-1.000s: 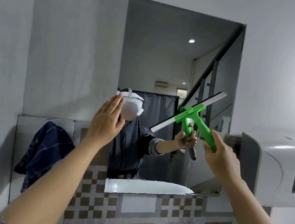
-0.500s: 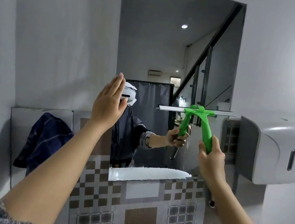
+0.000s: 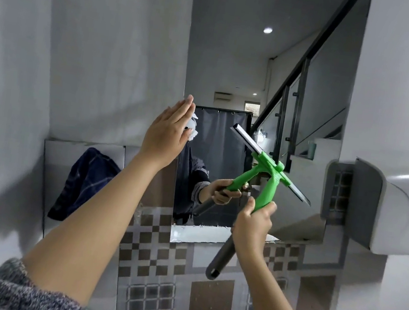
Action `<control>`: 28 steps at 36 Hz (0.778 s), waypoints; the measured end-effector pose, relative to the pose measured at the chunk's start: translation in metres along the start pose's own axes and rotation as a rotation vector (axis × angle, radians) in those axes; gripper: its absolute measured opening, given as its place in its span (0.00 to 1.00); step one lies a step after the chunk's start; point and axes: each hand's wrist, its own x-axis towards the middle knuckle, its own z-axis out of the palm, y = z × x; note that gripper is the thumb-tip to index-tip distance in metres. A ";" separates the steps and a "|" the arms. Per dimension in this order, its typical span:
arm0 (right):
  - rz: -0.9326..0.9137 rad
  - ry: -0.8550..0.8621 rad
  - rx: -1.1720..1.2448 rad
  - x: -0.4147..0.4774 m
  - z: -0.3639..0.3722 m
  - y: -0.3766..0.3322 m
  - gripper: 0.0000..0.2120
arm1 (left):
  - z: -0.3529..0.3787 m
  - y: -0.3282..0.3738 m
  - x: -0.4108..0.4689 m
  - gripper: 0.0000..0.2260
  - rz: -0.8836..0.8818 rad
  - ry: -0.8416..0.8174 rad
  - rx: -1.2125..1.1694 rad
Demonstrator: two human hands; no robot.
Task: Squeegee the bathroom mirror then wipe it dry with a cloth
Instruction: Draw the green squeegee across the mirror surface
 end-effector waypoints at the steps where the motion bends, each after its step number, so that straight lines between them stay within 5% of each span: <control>1: 0.001 -0.001 0.004 -0.004 0.003 0.000 0.06 | -0.002 0.000 0.000 0.29 0.009 0.002 -0.006; 3: -0.003 -0.005 0.006 -0.011 0.010 0.000 0.06 | -0.005 -0.001 -0.001 0.23 0.021 0.017 -0.031; 28: -0.057 -0.103 -0.056 -0.053 0.045 0.026 0.15 | 0.003 -0.011 0.002 0.23 0.046 0.095 0.040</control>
